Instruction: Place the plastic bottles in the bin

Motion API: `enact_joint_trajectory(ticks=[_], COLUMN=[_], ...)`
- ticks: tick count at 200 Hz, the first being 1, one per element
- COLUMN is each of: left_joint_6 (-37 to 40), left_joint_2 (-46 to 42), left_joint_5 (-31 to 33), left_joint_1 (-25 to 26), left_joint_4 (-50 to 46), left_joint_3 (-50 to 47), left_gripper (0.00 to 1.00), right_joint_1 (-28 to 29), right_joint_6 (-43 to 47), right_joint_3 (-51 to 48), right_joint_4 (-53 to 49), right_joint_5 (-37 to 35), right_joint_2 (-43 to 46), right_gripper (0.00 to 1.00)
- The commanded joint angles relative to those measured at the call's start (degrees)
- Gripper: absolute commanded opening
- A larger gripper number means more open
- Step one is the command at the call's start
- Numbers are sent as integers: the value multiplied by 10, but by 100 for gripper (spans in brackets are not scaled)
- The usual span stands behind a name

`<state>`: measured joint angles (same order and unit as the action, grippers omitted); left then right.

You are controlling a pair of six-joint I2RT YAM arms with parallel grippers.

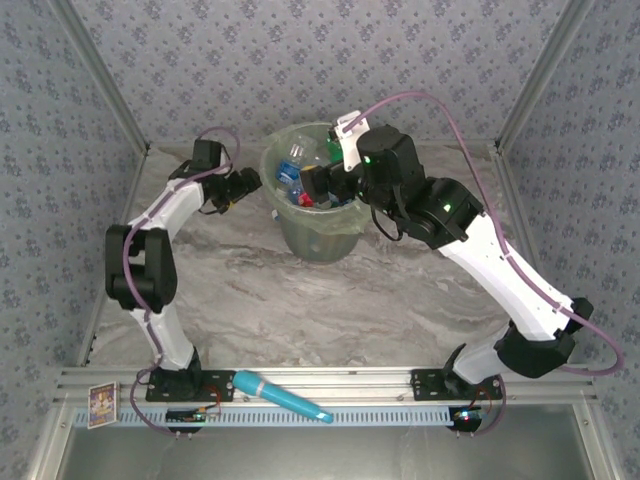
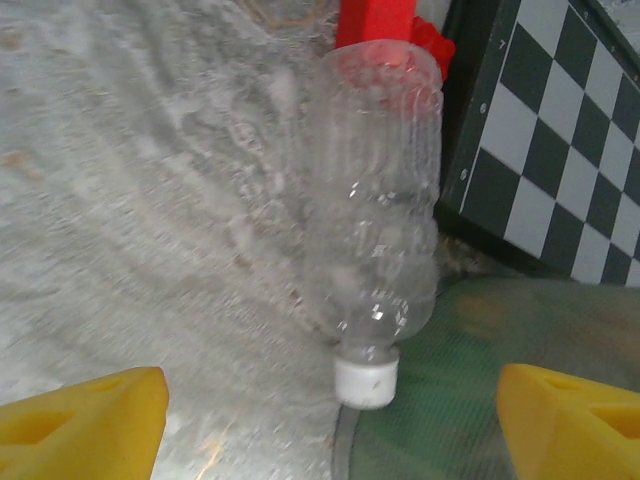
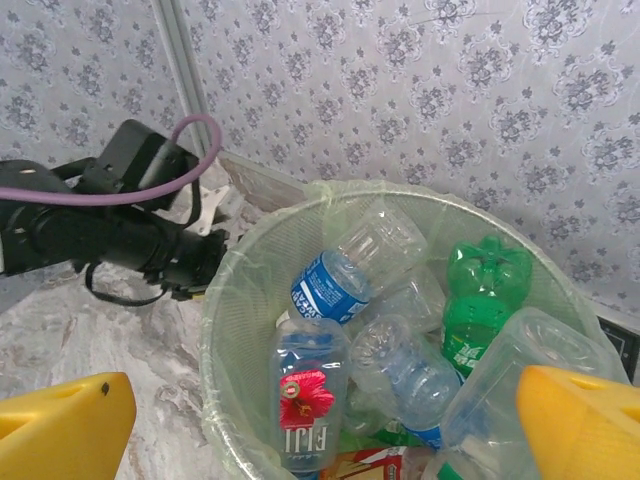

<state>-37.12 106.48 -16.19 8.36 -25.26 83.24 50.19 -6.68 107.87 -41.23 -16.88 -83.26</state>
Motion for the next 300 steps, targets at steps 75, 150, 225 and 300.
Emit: enact_joint_trajectory(ticks=[75,150,225,300], left_joint_6=[-15,14,24,3], left_joint_2=[192,296,274,85], left_joint_5=[-104,-74,-66,-49], left_joint_1=[1,18,18,-16], left_joint_4=[-16,-93,-99,-44], left_joint_3=[179,310,307,155], left_gripper=[79,80,58,56], right_joint_1=[31,30,23,0], right_joint_6=[20,32,37,31], right_joint_3=[16,9,2,-33], right_joint_4=[-29,-24,-17,7], right_joint_5=[-109,-127,-118,-62], right_joint_2=[1,3,3,14], right_gripper=[100,100,100,100])
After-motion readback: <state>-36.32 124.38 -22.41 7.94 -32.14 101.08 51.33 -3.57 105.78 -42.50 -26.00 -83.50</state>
